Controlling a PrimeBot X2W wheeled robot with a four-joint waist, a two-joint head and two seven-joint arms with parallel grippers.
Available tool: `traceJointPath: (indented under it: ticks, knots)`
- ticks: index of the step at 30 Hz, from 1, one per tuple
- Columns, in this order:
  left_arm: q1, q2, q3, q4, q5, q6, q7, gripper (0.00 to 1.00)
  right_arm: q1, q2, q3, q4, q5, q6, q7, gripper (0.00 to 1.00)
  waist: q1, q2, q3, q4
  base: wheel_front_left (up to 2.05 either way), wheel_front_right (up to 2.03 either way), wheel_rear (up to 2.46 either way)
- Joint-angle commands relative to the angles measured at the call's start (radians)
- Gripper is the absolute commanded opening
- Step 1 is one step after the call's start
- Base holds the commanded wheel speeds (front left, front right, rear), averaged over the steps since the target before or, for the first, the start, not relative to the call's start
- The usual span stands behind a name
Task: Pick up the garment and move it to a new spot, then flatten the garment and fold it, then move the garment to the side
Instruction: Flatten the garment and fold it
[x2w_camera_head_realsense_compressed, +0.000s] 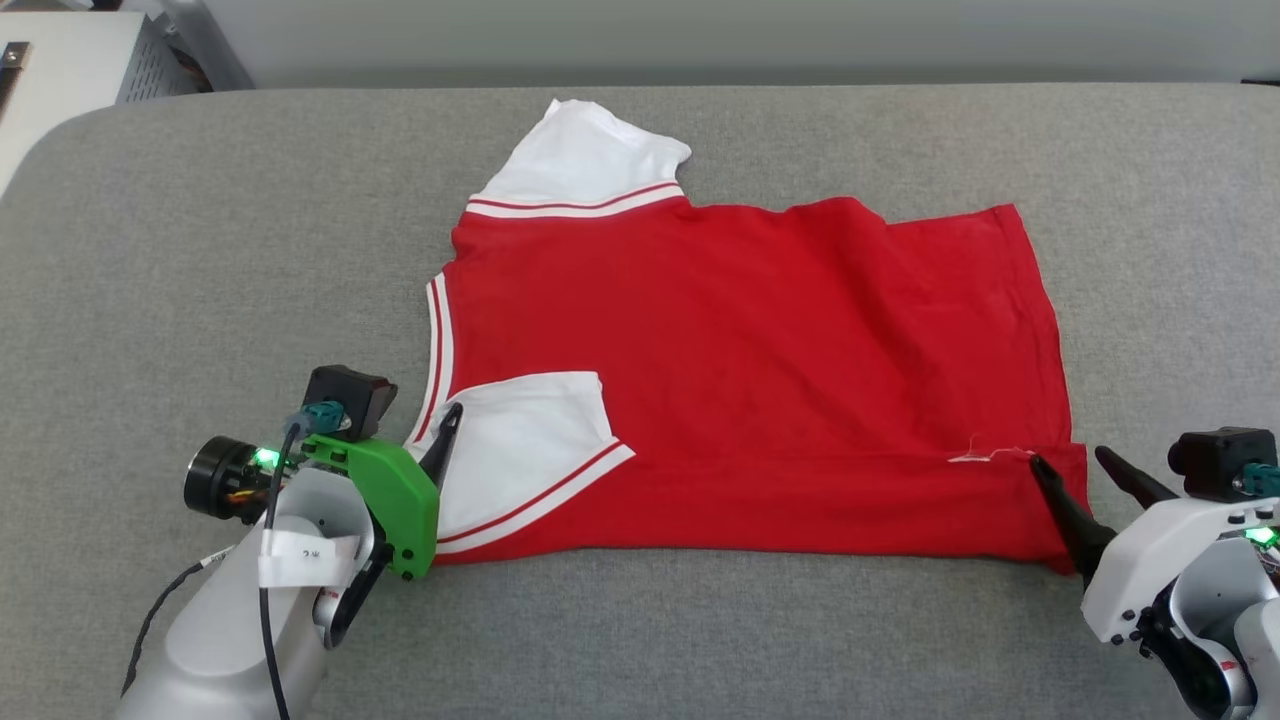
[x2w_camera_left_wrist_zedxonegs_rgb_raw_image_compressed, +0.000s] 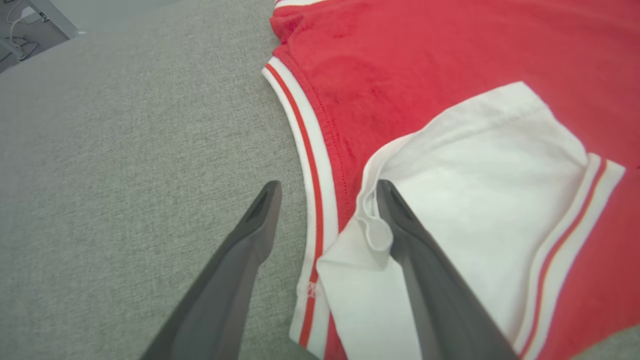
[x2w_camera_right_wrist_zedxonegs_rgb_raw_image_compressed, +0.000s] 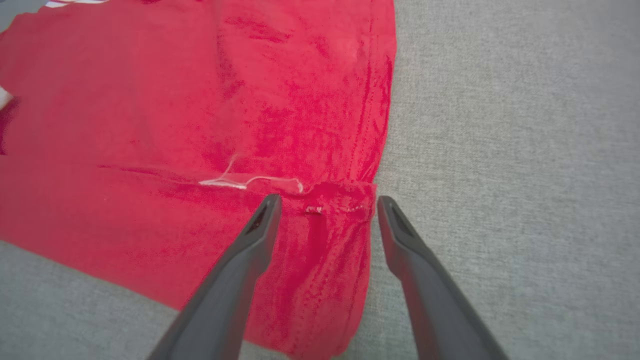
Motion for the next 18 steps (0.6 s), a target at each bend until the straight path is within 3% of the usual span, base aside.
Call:
traceJointPath:
  ticks: [1,10,18]
  knots:
    - [0.005,-0.014,0.017,-0.005,-0.021,0.016,-0.024,1.0,0.003,0.01,-0.014,-0.018,-0.001,-0.006,-0.001,1.0,-0.0001,0.0,-0.034,0.017,0.0,0.0,0.0]
    - [0.147,-0.047,0.1,-0.146,-0.138,0.1,-0.033,1.0,0.075,0.034,-0.09,-0.183,-0.025,-0.006,0.144,1.0,-0.0001,0.0,-0.109,0.032,0.0,0.0,0.0]
    - [0.3,0.007,0.088,-0.342,-0.175,0.224,0.183,1.0,0.184,0.106,-0.181,-0.332,-0.09,-0.006,0.388,1.0,-0.0001,0.0,-0.106,0.024,0.0,0.0,0.0]
